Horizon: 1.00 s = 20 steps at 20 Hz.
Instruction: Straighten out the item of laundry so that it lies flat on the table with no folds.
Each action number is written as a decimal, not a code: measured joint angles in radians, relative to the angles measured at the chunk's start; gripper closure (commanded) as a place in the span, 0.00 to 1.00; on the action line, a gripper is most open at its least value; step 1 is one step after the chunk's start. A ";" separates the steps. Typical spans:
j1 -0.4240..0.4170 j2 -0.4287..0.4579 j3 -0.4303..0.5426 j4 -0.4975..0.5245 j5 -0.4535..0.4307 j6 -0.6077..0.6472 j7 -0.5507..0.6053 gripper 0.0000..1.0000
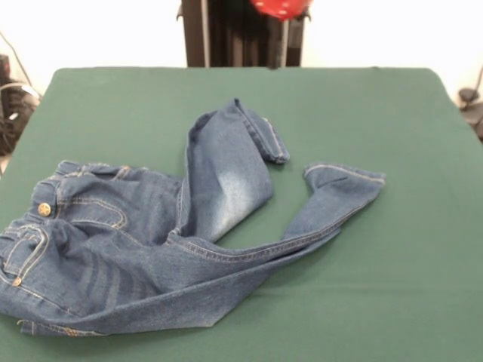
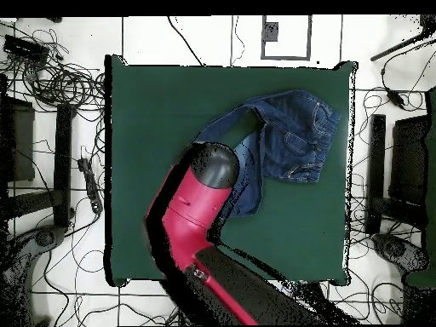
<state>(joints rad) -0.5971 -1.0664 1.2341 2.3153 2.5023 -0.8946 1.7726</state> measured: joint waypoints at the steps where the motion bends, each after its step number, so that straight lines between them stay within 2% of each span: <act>1: 0.014 0.012 -0.002 -0.015 -0.022 0.000 0.000 0.00; 11: 0.123 0.102 -0.052 -0.105 -0.142 0.000 0.000 0.00; 20: 0.147 0.189 -0.108 -0.134 -0.228 0.000 0.000 0.00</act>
<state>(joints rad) -0.4496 -0.8772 1.1259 2.1813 2.2742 -0.8946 1.7730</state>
